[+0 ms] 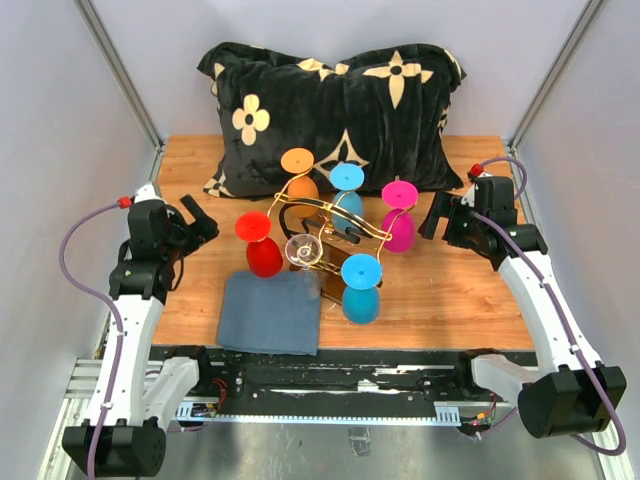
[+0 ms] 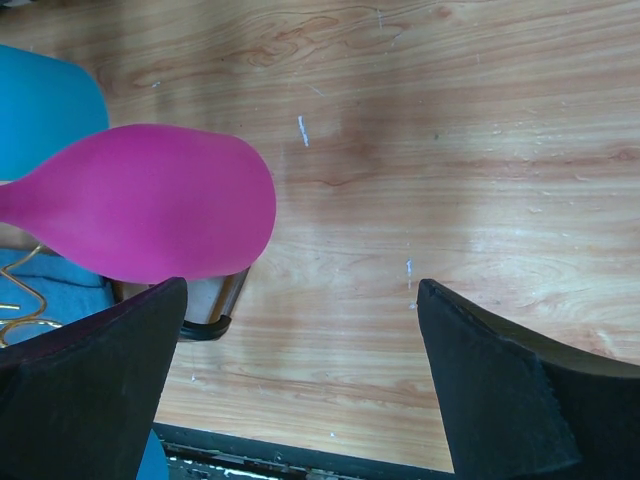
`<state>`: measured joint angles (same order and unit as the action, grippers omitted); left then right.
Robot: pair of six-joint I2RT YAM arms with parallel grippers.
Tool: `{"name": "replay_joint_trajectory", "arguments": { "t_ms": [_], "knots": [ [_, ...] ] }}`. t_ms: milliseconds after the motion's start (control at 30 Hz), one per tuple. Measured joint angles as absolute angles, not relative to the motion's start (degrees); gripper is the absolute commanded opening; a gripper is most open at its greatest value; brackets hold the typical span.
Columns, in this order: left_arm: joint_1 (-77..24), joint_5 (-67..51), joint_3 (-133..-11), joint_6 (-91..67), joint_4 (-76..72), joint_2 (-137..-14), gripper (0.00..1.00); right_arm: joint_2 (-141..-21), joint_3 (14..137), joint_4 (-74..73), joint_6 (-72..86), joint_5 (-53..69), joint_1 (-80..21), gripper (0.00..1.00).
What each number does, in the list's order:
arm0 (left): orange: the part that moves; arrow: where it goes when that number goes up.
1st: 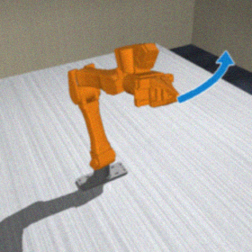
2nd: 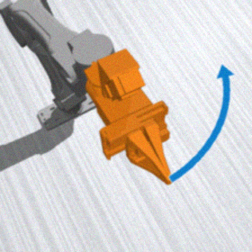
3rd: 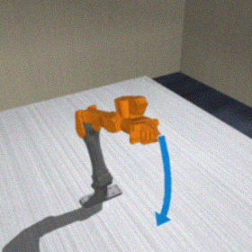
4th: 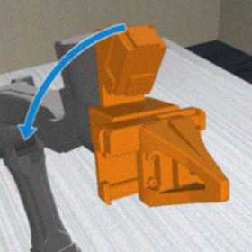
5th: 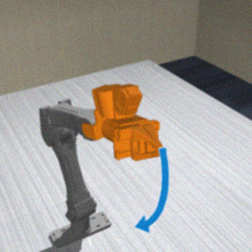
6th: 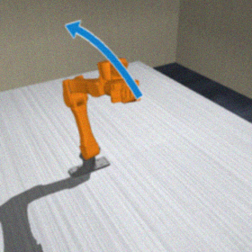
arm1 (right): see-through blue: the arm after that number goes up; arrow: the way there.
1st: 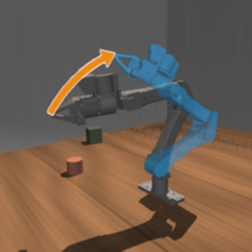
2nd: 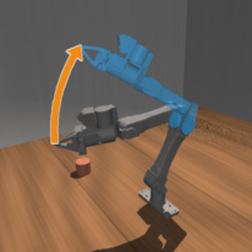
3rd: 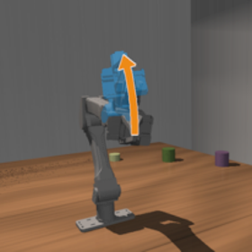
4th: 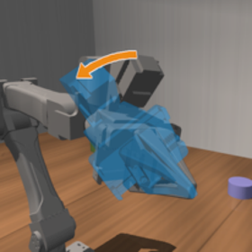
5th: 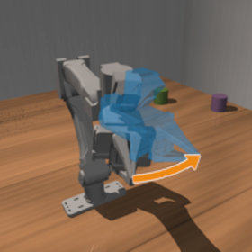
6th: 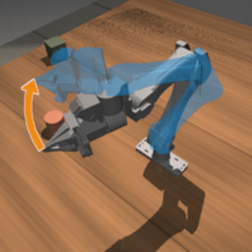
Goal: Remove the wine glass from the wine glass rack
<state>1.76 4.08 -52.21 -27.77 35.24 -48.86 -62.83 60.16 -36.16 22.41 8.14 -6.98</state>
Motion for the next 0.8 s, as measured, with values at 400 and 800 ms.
{"name": "replay_joint_trajectory", "arguments": {
  "t_ms": [400, 800],
  "knots": [
    [-1.5, -3.1, -32.4, -39.8, 38.3, -41.8, 0.99, -60.2, 57.0, -37.6, 22.9, 10.1, -7.0, 0.99],
    [-21.9, -0.1, -30.0, -54.7, 39.6, -41.9, 1.0, -58.4, 54.5, -35.3, 23.9, 12.6, -7.0, 0.99]
  ]
}}
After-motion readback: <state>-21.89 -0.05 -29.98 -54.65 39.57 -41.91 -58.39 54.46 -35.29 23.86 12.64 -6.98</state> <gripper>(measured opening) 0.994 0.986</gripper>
